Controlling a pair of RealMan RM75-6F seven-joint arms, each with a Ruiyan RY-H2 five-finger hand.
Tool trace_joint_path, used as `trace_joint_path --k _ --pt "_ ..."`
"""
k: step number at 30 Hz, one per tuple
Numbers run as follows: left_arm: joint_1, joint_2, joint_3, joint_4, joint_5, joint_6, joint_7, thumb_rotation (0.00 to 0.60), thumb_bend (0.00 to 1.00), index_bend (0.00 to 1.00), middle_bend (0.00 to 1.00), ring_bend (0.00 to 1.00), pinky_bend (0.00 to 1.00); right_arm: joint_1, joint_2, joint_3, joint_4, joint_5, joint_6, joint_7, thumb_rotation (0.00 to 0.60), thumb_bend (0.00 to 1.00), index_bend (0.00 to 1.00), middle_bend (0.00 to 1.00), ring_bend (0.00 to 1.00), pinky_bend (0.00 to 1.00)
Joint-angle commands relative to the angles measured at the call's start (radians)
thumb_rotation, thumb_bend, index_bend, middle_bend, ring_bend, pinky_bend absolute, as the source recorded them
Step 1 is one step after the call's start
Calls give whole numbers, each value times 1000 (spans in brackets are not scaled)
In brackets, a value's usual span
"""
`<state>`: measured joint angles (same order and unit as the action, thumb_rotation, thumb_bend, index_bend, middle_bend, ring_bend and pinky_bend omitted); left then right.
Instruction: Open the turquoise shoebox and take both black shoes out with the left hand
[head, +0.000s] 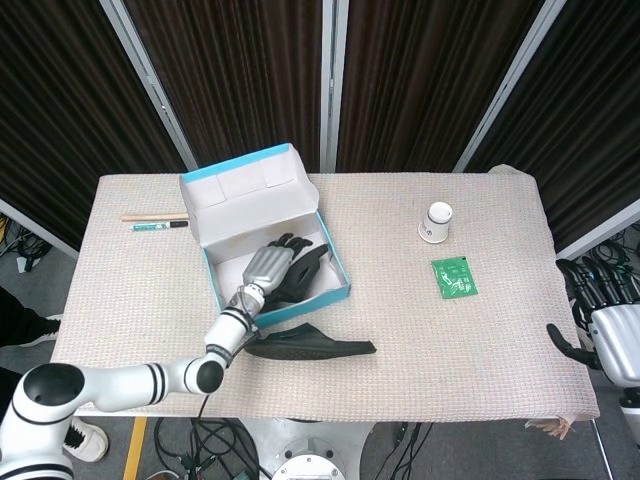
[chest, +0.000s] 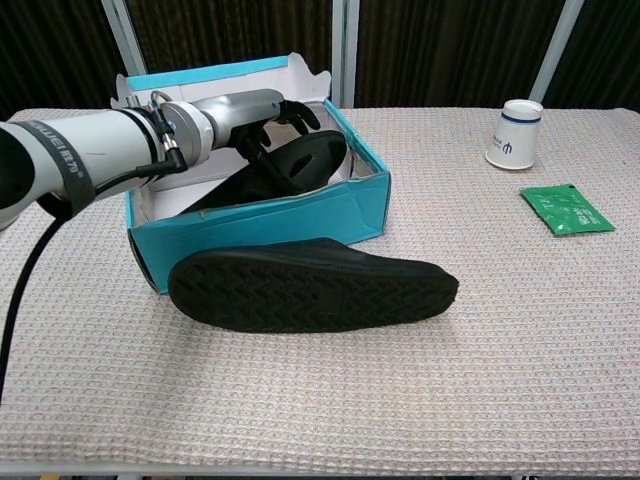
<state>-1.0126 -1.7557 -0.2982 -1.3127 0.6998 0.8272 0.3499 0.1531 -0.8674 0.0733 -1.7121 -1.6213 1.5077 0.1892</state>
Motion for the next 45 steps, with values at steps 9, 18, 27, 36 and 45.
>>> trace_joint_path --k 9,18,27,36,45 --pt "-21 -23 16 62 -57 -7 46 600 258 242 237 211 409 1 2 2 -4 4 -5 -5 600 239 0 104 0 30" --pt "-3 -32 2 105 -9 19 -3 600 500 453 503 521 741 5 4 3 -15 0 -9 -12 600 239 0 104 0 30" --pt "35 -11 -25 115 58 39 -95 600 593 622 673 698 933 4 9 0 -24 -14 -3 -6 600 239 0 104 0 30" --pt "78 63 -54 40 99 56 -161 600 620 651 724 738 968 2 11 1 -26 -23 8 -3 600 238 0 104 0 30" --pt "122 167 -105 -120 244 145 -266 600 620 652 721 736 967 3 12 2 -28 -26 9 -7 600 238 0 104 0 30"
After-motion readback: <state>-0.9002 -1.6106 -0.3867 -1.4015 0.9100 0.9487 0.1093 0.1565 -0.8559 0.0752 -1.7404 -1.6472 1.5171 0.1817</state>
